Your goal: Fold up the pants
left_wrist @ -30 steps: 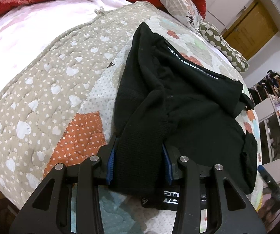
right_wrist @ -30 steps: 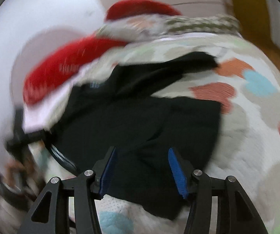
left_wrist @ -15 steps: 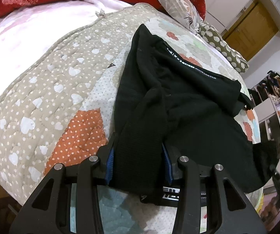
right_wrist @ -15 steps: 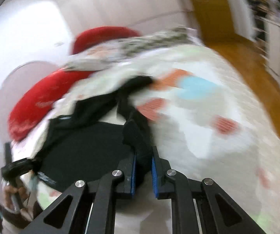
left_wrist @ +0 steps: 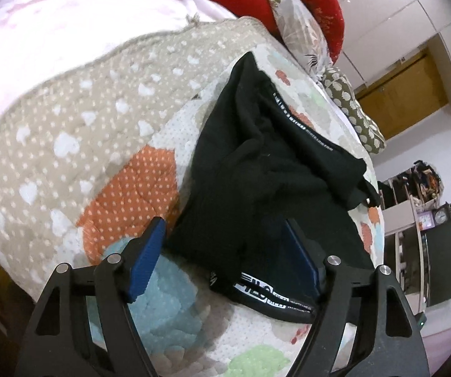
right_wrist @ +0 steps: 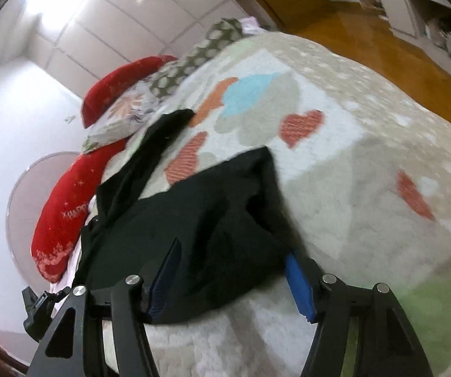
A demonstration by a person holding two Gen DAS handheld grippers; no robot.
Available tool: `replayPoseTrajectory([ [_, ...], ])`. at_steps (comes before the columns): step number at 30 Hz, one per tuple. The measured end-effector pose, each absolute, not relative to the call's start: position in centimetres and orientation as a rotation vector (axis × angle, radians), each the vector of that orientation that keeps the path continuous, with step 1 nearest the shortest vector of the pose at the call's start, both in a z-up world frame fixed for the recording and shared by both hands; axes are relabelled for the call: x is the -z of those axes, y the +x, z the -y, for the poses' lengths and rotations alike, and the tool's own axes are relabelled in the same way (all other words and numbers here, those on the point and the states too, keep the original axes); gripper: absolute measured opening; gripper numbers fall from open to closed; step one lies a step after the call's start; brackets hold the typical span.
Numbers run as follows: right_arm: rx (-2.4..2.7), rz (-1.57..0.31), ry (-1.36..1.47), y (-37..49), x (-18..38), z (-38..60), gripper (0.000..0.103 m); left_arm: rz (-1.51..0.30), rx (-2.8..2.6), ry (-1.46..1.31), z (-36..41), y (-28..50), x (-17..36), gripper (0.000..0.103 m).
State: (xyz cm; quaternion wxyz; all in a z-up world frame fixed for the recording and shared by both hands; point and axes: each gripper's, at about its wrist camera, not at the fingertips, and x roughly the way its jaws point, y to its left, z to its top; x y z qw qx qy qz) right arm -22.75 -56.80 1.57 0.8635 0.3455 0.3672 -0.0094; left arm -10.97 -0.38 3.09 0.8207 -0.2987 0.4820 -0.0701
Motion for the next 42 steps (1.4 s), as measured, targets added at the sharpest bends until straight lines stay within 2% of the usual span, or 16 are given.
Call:
replayPoseTrajectory([
  [1,0.006,-0.773,0.688,-22.2,-1.6,56.3,0.044,-1.028,0.149,-0.641,0.6,-10.9,-2.9,0.076],
  [2,-0.002,-0.775,0.673,-21.9,-1.6,56.2,0.022,-1.024,0.16,-0.635,1.0,-10.8,-2.8,0.076],
  [3,-0.02,-0.765,0.683,-21.6,-1.8,56.1,0.015,-1.018,0.179,-0.603,1.6,-10.7,-3.0,0.076],
  [4,-0.032,-0.748,0.698,-21.8,-1.9,56.2,0.012,-1.018,0.183,-0.569,2.0,-10.7,-3.0,0.075],
  [6,-0.007,-0.713,0.671,-22.5,-3.0,56.6,0.012,-1.045,0.189,-0.483,2.9,-10.6,-3.3,0.04],
  [7,-0.003,-0.701,0.662,-22.9,-3.5,56.9,0.011,-1.062,0.21,-0.475,3.0,-10.5,-3.2,0.035],
  [20,-0.001,-0.681,0.605,-25.2,-7.1,58.7,0.01,-1.038,0.266,-0.441,2.8,-13.6,-5.5,0.035],
  [25,0.192,-0.881,0.6,-24.5,-3.3,61.4,0.011,-1.131,0.191,-0.56,0.6,-12.9,-2.0,0.041],
  [28,0.198,-0.826,0.669,-25.4,-3.9,62.8,0.016,-1.133,0.173,-0.571,-0.1,-12.9,-2.9,0.045],
  [30,0.163,-0.794,0.639,-24.8,-5.4,62.3,0.028,-1.117,0.149,-0.527,0.0,-12.8,-4.0,0.053],
  [31,0.142,-0.783,0.628,-24.3,-5.9,61.9,0.045,-1.104,0.139,-0.519,0.0,-12.7,-4.6,0.056],
  [32,0.104,-0.763,0.617,-23.4,-6.6,61.2,0.057,-1.091,0.143,-0.513,0.0,-12.7,-5.1,0.056],
  [36,-0.037,-0.768,0.598,-18.7,-7.9,58.0,0.06,-1.018,0.079,-0.477,-1.4,-12.8,-7.0,0.058],
  [38,-0.072,-0.785,0.563,-16.3,-7.9,56.4,0.06,-0.975,0.047,-0.503,-2.5,-12.6,-7.5,0.075],
  [39,-0.09,-0.797,0.538,-14.3,-7.9,55.4,0.06,-0.949,0.032,-0.546,-3.3,-12.3,-7.5,0.078],
  [42,-0.163,-0.834,0.538,-9.6,-7.4,53.2,0.06,-0.927,0.071,-0.626,-4.3,-10.1,-7.4,0.079],
])
